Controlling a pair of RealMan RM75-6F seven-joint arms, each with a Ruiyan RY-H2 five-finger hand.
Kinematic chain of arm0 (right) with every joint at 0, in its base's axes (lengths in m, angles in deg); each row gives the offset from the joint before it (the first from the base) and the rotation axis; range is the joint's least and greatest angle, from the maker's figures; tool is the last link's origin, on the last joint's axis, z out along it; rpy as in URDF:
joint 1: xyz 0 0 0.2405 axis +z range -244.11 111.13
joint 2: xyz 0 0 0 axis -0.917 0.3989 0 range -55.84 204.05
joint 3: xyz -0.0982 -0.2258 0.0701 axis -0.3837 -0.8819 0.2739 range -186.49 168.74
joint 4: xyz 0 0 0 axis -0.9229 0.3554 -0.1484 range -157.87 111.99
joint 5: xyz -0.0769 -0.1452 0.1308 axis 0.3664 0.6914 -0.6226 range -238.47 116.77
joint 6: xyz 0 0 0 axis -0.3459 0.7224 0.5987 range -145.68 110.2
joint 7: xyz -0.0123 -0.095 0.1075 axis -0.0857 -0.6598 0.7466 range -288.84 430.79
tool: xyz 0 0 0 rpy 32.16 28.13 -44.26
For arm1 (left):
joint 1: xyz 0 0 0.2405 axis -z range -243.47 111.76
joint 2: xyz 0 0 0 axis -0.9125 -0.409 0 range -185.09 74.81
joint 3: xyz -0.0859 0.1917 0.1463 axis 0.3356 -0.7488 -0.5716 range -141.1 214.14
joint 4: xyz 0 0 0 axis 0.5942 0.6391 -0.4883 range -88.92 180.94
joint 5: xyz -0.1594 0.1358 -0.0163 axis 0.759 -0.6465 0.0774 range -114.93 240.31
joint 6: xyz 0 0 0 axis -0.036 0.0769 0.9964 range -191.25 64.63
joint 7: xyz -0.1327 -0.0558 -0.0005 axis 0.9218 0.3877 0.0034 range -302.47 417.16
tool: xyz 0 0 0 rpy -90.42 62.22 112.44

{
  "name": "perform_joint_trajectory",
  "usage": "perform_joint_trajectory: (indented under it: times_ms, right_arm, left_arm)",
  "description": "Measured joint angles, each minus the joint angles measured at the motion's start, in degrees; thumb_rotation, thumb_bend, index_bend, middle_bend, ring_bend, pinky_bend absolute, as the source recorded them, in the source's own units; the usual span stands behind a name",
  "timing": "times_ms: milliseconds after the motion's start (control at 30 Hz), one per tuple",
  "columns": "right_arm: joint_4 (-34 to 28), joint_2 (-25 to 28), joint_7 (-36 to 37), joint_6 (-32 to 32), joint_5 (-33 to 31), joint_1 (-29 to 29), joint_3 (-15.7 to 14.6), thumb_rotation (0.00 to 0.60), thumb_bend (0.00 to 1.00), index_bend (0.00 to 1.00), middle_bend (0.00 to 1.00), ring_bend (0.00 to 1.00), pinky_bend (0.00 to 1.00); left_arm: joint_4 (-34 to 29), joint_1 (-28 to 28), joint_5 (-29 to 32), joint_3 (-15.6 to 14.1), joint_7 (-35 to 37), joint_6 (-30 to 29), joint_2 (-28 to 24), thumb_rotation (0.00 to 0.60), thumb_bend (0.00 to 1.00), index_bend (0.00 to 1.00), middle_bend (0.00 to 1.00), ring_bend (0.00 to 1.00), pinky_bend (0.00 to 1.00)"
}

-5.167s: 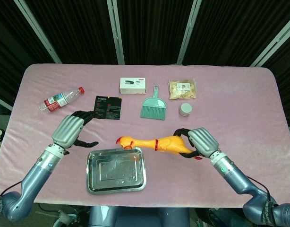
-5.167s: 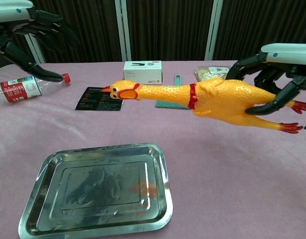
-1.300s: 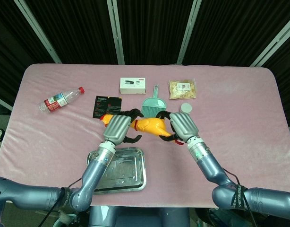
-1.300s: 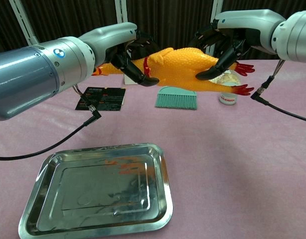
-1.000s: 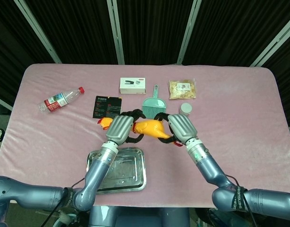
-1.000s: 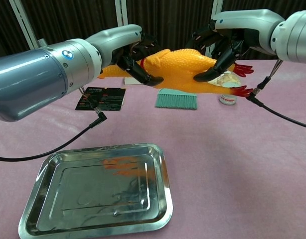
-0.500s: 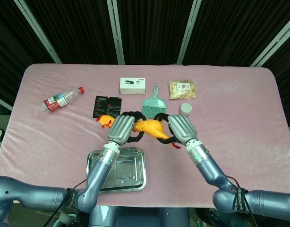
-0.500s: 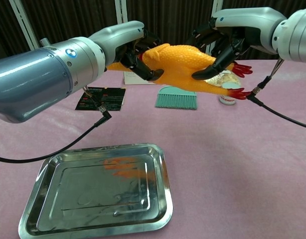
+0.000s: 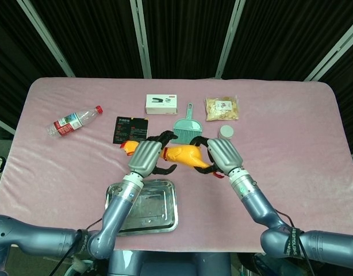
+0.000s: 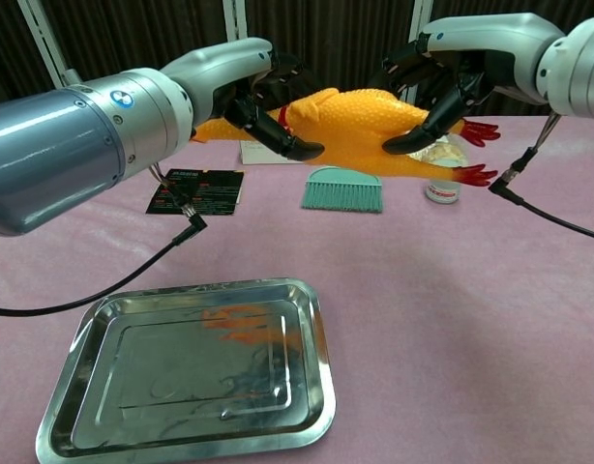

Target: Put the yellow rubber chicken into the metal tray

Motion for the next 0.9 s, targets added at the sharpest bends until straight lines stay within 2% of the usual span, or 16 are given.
perform_joint_trajectory:
  times_ms: [300, 400, 533, 600, 767, 900]
  right_arm:
    - [-0.1, 0.0, 0.8, -0.4, -0.2, 0.1, 0.3, 0.6, 0.47, 1.0, 0.78, 0.72, 0.77]
    - [-0.6, 0.0, 1.0, -0.3, 0.0, 0.2, 0.3, 0.6, 0.47, 1.0, 0.78, 0.72, 0.77]
    - [-0.9, 0.1, 1.2, -0.4, -0.1, 0.2, 0.3, 0.6, 0.47, 1.0, 0.78, 0.73, 0.77]
    - [-1.1, 0.1, 1.4, -0.5, 0.1, 0.2, 0.3, 0.6, 0.47, 1.0, 0.78, 0.73, 0.77]
    - [-1.8, 0.3, 1.7, -0.5, 0.8, 0.0, 0.1, 0.6, 0.47, 1.0, 0.78, 0.73, 0.77]
    - [-2.0, 0.4, 2.0, -0.4, 1.1, -0.1, 0.1, 0.6, 0.47, 1.0, 0.78, 0.73, 0.77]
  left_arm:
    - [0.0, 0.3, 0.3, 0.3, -0.2, -0.3, 0.5, 0.515, 0.19, 0.25, 0.12, 0.22, 0.24]
    - [0.4, 0.6, 0.7, 0.4, -0.5, -0.4, 1.1, 0.514, 0.27, 0.3, 0.13, 0.23, 0.24]
    - [0.7, 0.8, 0.8, 0.8, -0.4, -1.0, 1.9, 0.587, 0.42, 0.37, 0.14, 0.23, 0.24]
    - [0.8, 0.9, 0.5, 0.8, -0.6, -1.5, 2.3, 0.599, 0.47, 0.4, 0.15, 0.23, 0.24]
    - [1.1, 1.1, 0.3, 0.8, -0.8, -1.8, 2.8, 0.6, 0.57, 0.53, 0.2, 0.24, 0.24]
    - [1.5, 1.0, -0.5, 0.8, -0.6, -2.7, 3.4, 0.6, 0.62, 0.63, 0.24, 0.25, 0.24]
